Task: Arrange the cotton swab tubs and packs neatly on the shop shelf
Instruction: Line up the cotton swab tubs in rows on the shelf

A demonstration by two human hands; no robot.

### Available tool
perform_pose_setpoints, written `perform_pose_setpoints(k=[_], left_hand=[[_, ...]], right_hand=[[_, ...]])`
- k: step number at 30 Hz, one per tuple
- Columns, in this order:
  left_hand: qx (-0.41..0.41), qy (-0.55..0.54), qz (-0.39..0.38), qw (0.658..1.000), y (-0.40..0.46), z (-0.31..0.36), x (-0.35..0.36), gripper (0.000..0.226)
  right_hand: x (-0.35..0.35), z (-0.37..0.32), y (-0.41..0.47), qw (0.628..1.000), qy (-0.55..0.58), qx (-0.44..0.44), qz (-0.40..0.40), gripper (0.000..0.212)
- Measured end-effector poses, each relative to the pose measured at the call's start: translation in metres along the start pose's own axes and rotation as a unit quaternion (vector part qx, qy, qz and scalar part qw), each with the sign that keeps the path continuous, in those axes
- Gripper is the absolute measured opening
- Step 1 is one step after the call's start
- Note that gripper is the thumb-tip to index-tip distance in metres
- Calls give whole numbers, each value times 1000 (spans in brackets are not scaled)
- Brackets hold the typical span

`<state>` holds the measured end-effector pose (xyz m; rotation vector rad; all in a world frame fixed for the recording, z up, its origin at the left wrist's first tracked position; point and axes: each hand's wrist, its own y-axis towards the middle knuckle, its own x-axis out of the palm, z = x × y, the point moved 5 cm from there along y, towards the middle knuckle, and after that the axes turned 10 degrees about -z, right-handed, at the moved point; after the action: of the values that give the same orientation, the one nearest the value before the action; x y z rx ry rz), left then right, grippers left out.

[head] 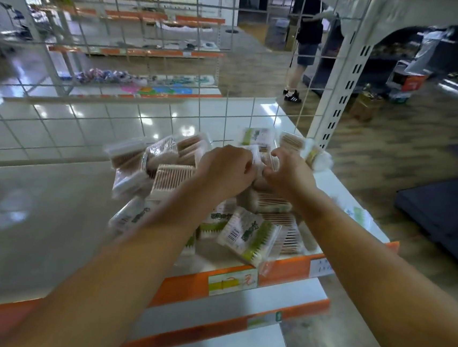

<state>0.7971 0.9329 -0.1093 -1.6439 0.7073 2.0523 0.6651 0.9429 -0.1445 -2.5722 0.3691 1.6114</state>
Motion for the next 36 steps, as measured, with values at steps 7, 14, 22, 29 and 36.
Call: perform_pose_setpoints(k=[7,14,22,29,36], left_hand=[[0,-4,-28,1000,-4,-6,7,31],[1,1,-54,999,-5,-13,13,29],[0,-1,-51,999,-9,-15,14,27],[-7,-2,-49,999,-7,-17,9,28],[-7,-3,-41,999,-8,-11,6,24]], right_hand=[[6,5,9,998,6,35,-46,43],[4,0,9,996,-1,35,-83,33],[2,-8,1,980,59,57,-180,32],[6,-1,6,980,84,0,-182,37],[1,-1,7,992,47,-47,-107,47]])
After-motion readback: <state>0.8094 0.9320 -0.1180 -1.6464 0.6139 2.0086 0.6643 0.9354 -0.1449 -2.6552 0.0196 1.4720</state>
